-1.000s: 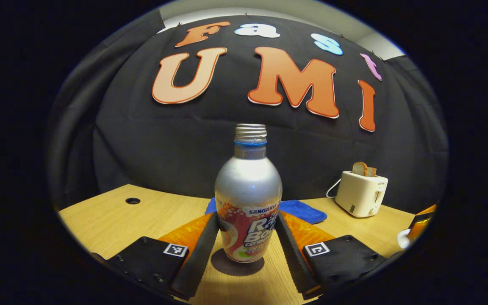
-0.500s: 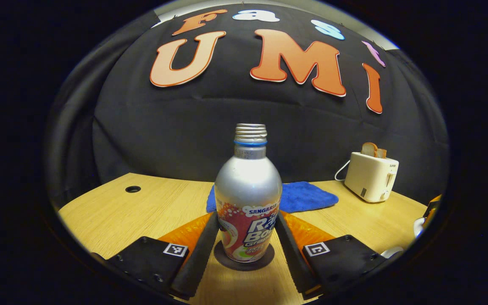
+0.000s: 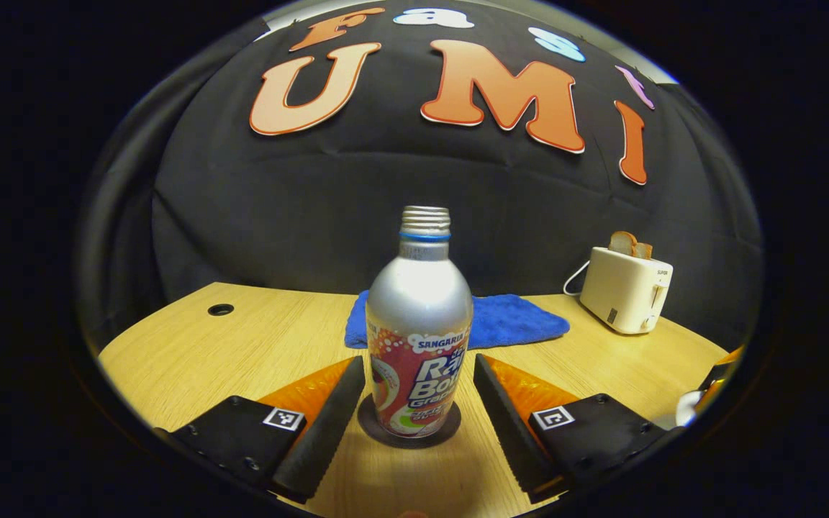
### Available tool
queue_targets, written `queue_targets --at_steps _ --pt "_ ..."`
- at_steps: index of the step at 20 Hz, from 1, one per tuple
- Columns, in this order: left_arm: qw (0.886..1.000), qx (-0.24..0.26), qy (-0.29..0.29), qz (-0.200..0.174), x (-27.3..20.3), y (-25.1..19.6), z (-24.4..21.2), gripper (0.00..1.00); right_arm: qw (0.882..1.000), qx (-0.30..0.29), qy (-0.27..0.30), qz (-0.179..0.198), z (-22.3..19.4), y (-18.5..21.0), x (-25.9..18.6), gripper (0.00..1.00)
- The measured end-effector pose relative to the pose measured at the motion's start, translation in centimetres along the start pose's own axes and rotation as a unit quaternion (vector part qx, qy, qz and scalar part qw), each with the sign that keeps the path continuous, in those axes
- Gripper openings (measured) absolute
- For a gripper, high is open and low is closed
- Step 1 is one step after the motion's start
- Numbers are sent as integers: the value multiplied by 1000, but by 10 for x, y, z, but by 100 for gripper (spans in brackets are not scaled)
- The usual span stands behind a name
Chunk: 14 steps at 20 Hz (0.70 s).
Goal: Open the teacup lid with one hand, grasp the water bottle and pour water into the teacup with the other hand; after pouring, place the water bottle on the coaster and then close the teacup lid.
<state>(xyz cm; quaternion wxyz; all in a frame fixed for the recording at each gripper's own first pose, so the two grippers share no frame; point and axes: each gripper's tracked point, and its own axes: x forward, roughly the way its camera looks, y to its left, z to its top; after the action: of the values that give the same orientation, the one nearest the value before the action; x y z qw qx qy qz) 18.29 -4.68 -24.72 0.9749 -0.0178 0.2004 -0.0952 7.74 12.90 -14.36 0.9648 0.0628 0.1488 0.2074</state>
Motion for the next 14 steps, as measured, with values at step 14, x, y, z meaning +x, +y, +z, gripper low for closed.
queue_targets --at_steps 14 --pt "999 18 -33 7 -57 7 20 98 1000 1 9 -1 -26 10 14 22"
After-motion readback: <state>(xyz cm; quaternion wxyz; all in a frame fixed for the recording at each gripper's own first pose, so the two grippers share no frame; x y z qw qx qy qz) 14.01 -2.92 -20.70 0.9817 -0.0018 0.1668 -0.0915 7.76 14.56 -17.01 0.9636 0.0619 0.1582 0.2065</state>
